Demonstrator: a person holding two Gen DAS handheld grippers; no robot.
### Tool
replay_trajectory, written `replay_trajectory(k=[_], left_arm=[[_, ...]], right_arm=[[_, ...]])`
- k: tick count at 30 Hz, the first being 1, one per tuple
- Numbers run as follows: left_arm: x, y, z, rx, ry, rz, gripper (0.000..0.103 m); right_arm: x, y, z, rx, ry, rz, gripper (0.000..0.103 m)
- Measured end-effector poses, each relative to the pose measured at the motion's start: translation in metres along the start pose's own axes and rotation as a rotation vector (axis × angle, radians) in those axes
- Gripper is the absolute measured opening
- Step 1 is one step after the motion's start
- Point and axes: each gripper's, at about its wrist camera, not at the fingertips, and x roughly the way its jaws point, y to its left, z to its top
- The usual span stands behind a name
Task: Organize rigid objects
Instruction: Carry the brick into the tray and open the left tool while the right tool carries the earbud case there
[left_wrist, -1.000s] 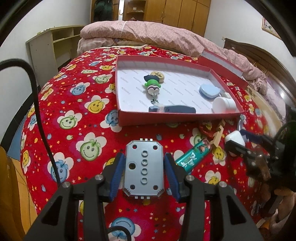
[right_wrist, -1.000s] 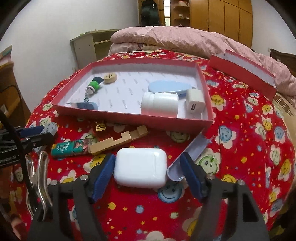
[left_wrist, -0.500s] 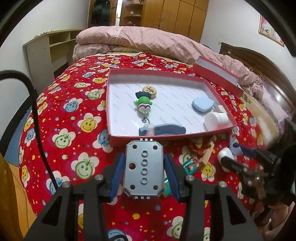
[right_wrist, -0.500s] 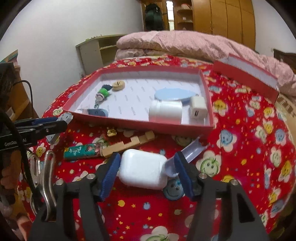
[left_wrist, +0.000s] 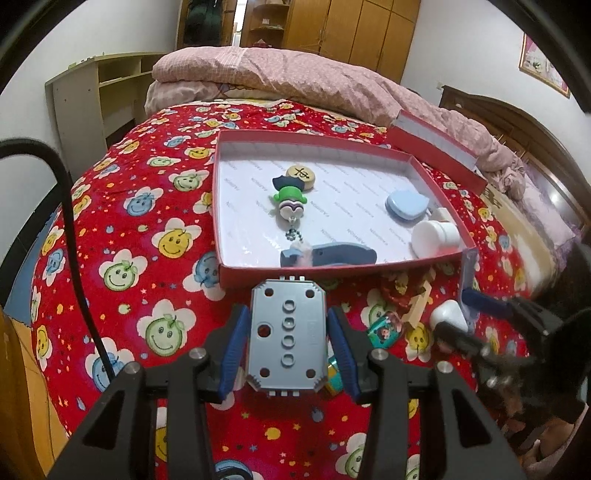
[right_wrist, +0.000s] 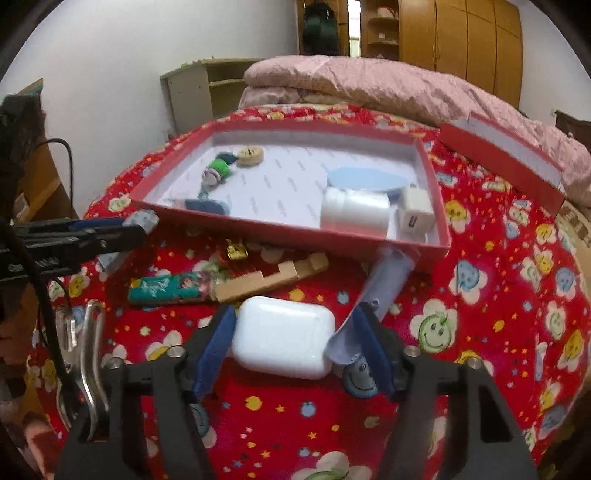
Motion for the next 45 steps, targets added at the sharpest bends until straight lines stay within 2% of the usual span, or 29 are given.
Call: replay_trajectory(k=[1,7,10,13,15,17,19,22,24,28,30,32,34,39,45], left_arm=[[0.0,0.0,0.0,0.001,-0.002,0.0,0.047],[-0.003,0.0,0.001,0.0,-0.009,-0.006,0.047],[-0.004,0.001,0.001,-0.009,-0.009,-0.014,0.047],[-0.004,0.002,0.001,-0.005,-0.008,-0.012,0.047],[-0.004,0.002,0.001,-0.002,-0.003,-0.01,0.047],[-0.005,0.002,0.002,-0.001,-0.007,-0.005,0.047],[-0.007,0.001,0.001,-0.005,-0.012,-0.001,0.047],[-0.005,-0.001,0.0,-0.008,-0.005,0.001,0.047],[-0.004,-0.002,0.0,-0.001,-0.001,0.007,0.047],[-0.004,-0.002,0.001,-0.002,-0.001,0.006,0.047],[-0.003,-0.003,0.001,-0.002,-0.001,0.004,0.047],[-0.003,-0.003,0.002,0.0,0.001,0.003,0.047],[-0.003,-0.003,0.003,0.001,-0.001,-0.001,0.047],[-0.006,-0.005,0.008,0.01,-0.003,-0.01,0.047],[-0.016,-0.006,0.028,0.01,-0.039,-0.029,0.047]], right_arm=[[-0.004,0.001,0.002,-0.007,-0.015,0.018,0.029],[-0.003,-0.004,0.004,-0.006,0.029,0.007,0.028],[-0.005,-0.009,0.004,-0.005,0.067,0.042,0.037],[-0.006,-0.008,0.002,-0.045,0.101,0.031,0.046],[-0.004,-0.004,0.001,-0.147,0.157,0.058,0.06],[-0.001,0.005,0.003,-0.339,0.212,0.044,0.061],[0.002,0.011,0.005,-0.524,0.222,0.006,0.061],[0.013,0.014,0.008,-0.657,0.252,0.013,0.061],[0.022,0.015,0.011,-0.685,0.268,0.042,0.061],[0.029,0.008,0.017,-0.628,0.266,0.102,0.061],[0.032,-0.003,0.02,-0.517,0.294,0.161,0.046],[0.03,-0.007,0.019,-0.457,0.294,0.179,0.045],[0.027,-0.006,0.017,-0.46,0.275,0.164,0.045],[0.013,-0.006,0.014,-0.384,0.25,0.208,0.045],[-0.004,-0.009,0.034,-0.295,0.188,0.209,0.045]])
